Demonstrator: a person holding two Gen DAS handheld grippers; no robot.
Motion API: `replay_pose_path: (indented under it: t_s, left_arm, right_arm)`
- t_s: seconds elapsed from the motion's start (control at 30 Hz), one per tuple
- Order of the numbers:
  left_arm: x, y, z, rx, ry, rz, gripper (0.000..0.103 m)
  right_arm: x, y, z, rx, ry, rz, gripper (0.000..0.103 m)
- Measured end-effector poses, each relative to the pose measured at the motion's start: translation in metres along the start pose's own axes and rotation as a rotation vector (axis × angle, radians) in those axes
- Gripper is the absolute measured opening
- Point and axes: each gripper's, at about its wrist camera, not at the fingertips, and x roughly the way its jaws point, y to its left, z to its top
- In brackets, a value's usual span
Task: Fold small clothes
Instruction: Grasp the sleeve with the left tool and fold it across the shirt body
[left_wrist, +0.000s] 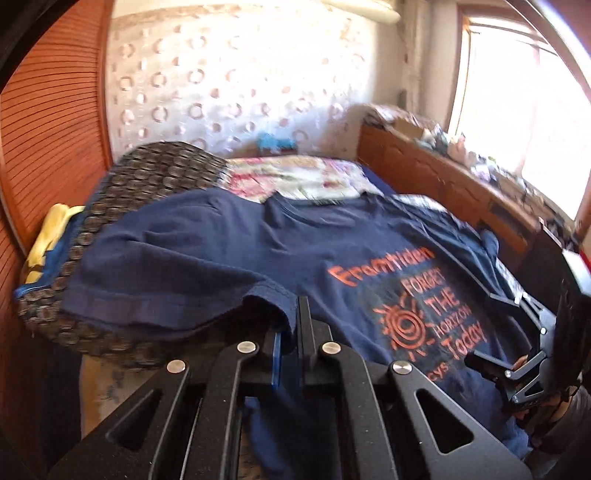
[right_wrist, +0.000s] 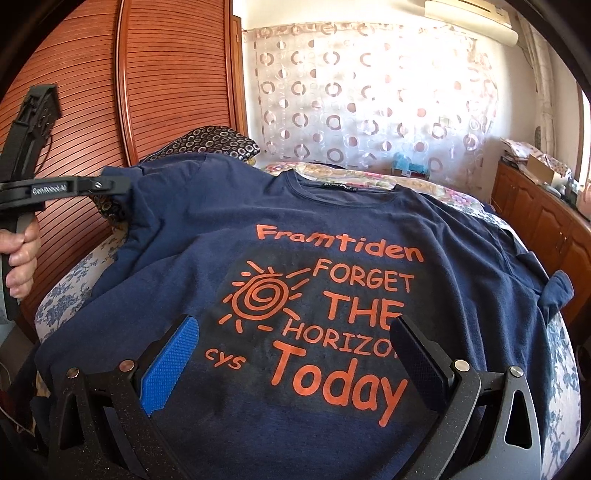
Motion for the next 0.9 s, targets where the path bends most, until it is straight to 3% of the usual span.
replay_pose_path:
  t_s: [0.2,0.33,0.4,0.47,0.53,0.9]
  left_arm:
    - [0.002,-0.018,-0.016,0.041,0.054,-0.028,0.008]
    - [-0.011,-0.013,-0.022,0.034,0.049,-0.027,0.024]
    - [-0.019,-0.01,-0.023,0.023,0.037,-0.026,0.039]
    - [-0.028,-0.005,-0.023,0.009,0.014,-0.027,0.061]
    - [-0.037,-0.001,-0.022,0.007,-0.004,-0.02,0.072]
    - [-0.03,0.055,0.01,-0.041,-0.047,0.186,0.073]
  right_arm:
    - [-0.003,0.001,-0.001,0.004,-0.001,-0.004,0.103]
    - [-0.005,0.001,-0.002,0.01,-0.004,-0.007,0.103]
    - [-0.006,0.0,-0.002,0.015,-0.005,-0.007,0.103]
    - [-0.007,0.0,-0.002,0.018,-0.004,-0.006,0.103]
    - [-0.007,0.0,-0.002,0.018,-0.003,-0.007,0.103]
    - [-0.007,0.0,0.0,0.013,0.006,-0.001,0.103]
